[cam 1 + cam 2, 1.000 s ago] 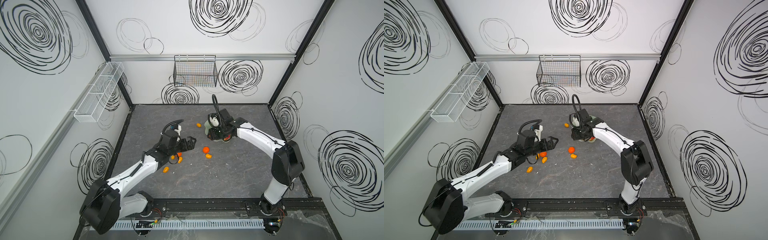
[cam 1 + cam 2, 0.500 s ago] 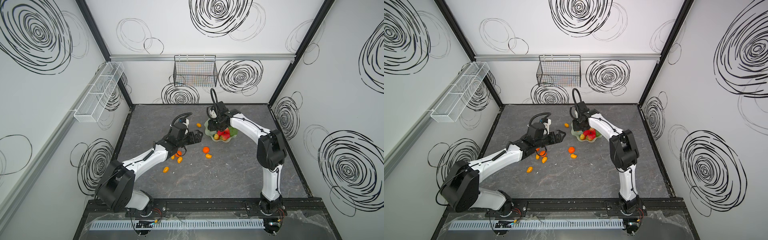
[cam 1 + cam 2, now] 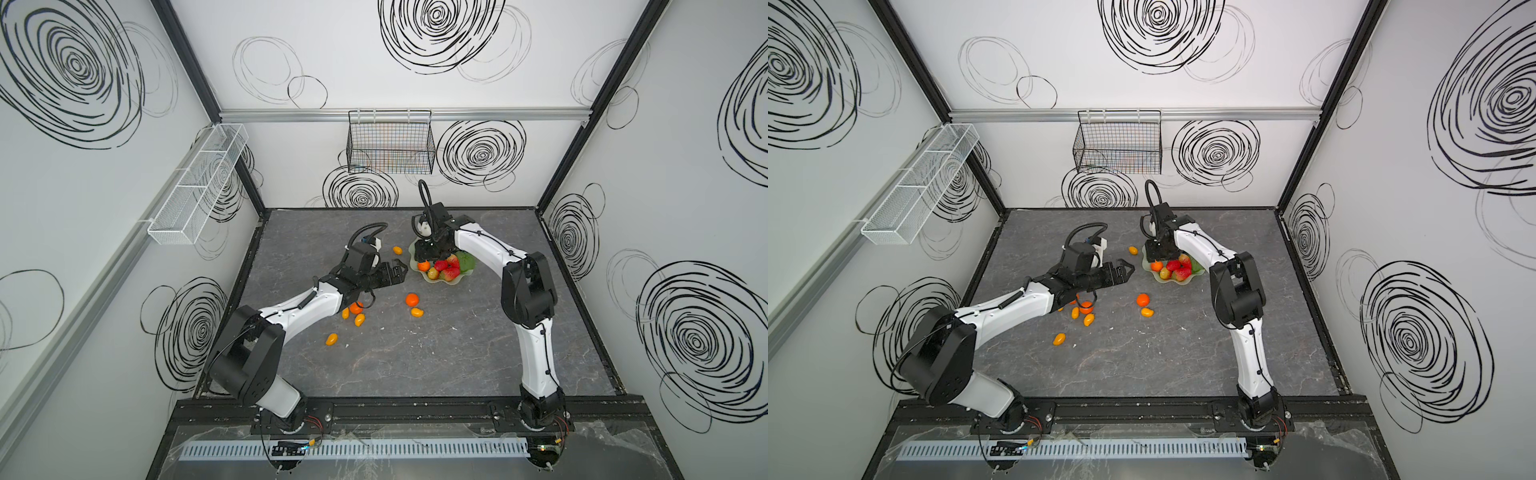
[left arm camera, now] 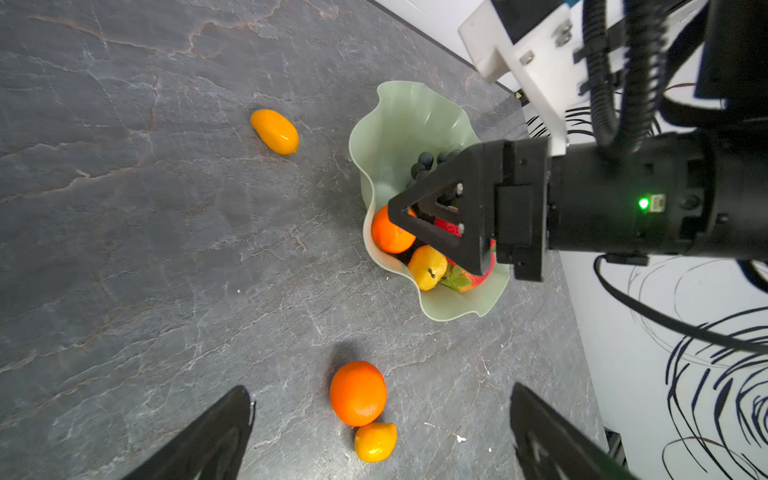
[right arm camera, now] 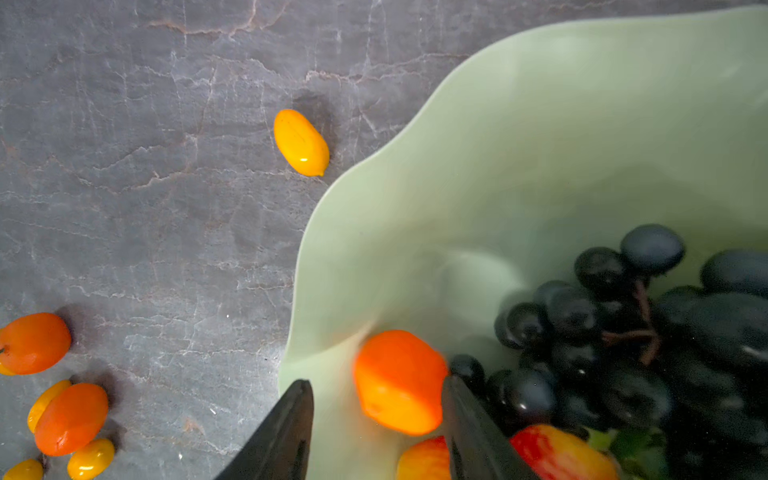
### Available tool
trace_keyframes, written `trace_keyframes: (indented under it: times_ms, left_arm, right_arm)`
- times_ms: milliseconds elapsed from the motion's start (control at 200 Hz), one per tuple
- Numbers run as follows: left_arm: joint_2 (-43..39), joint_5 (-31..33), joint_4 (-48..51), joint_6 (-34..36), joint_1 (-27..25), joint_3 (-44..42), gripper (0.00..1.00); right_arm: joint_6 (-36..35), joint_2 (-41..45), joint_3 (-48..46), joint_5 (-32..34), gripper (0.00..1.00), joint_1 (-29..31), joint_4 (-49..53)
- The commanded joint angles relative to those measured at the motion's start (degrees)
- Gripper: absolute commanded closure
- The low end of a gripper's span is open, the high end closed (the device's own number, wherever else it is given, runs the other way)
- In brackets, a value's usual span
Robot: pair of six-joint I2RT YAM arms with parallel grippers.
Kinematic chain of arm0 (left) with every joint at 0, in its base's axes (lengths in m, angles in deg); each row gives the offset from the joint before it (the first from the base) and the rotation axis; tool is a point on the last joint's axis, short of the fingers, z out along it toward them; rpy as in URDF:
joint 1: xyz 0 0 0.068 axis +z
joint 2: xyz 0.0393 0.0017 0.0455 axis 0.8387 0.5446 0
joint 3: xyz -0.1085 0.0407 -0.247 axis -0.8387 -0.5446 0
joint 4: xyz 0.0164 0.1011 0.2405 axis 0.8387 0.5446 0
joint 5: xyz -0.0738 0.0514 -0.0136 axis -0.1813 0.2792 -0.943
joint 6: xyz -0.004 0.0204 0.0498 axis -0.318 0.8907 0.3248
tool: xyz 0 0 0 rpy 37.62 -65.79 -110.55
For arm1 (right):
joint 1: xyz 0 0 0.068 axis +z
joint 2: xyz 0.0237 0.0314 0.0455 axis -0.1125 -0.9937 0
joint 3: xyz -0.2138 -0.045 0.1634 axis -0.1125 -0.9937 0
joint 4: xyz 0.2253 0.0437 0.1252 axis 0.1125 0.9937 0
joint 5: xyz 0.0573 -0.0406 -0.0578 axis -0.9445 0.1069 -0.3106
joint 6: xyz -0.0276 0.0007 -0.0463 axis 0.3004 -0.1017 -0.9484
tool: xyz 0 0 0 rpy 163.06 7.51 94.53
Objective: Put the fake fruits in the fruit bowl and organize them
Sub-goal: 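Lower the orange into the bowl and open the right gripper, then move the right gripper back to the pile and close on another orange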
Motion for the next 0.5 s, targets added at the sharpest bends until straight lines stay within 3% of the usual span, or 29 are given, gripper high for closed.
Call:
trace_keyframes:
  times_ms: [0, 240, 495]
  left_arm:
    - [0.20, -0.67, -2.36, 0.46, 0.81, 1.33, 0.01]
    - [-1.81, 0.67, -0.74, 1.14, 0.97, -0.01, 0.00]
    - [-8.78, 8.86, 8.74, 4.52, 0.68, -0.04, 0.00]
  right_arm:
    - [-1.26, -1.05, 1.50, -1.53, 0.42, 0.22, 0.72]
    - [-1.26, 0.87, 1.41, -1.12, 0.42, 0.22, 0.63]
    - [-0.18, 10.00, -4.04, 1.29, 0.41, 1.75, -2.25]
